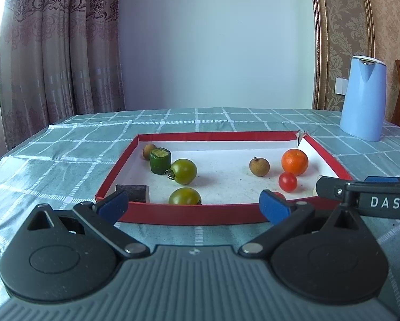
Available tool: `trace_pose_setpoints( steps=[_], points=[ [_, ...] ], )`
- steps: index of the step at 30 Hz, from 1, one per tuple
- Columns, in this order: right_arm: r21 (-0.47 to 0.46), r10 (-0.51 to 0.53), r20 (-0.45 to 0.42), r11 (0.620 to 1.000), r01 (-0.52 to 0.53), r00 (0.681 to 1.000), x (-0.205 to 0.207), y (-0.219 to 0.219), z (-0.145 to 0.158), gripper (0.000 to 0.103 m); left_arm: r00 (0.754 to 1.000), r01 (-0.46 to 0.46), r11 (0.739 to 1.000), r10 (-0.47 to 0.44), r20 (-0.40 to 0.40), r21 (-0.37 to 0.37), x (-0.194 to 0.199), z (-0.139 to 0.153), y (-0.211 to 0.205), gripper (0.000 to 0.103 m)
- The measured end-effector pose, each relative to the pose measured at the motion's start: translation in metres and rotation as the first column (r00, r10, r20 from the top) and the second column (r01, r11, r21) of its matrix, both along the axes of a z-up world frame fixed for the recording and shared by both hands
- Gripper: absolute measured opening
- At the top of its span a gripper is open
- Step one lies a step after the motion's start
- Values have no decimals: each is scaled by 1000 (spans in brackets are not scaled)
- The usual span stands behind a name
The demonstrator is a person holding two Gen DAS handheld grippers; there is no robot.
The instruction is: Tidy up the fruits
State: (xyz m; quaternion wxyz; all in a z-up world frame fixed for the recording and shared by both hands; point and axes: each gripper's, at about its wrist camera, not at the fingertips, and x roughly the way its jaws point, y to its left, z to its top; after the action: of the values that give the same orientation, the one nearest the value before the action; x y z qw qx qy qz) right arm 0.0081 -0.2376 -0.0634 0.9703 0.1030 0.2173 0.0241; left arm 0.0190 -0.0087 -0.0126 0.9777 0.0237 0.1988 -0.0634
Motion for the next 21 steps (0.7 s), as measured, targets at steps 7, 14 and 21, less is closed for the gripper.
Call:
trace_pose_setpoints(
  steps=[7,14,21],
  points=[
    [-4,1,-10,1000,-1,1000,1,1,-1,91,1000,1,1000,-1,-3,-1,0,0,0,103],
    [-12,5,-14,1000,-6,1000,1,2,-2,91,1000,1,1000,-1,-7,1,0,0,0,103],
    [-14,7,-17,1000,-7,1000,3,2,-2,91,1000,5,1000,-4,-6,1,0,-1,0,103]
  ],
)
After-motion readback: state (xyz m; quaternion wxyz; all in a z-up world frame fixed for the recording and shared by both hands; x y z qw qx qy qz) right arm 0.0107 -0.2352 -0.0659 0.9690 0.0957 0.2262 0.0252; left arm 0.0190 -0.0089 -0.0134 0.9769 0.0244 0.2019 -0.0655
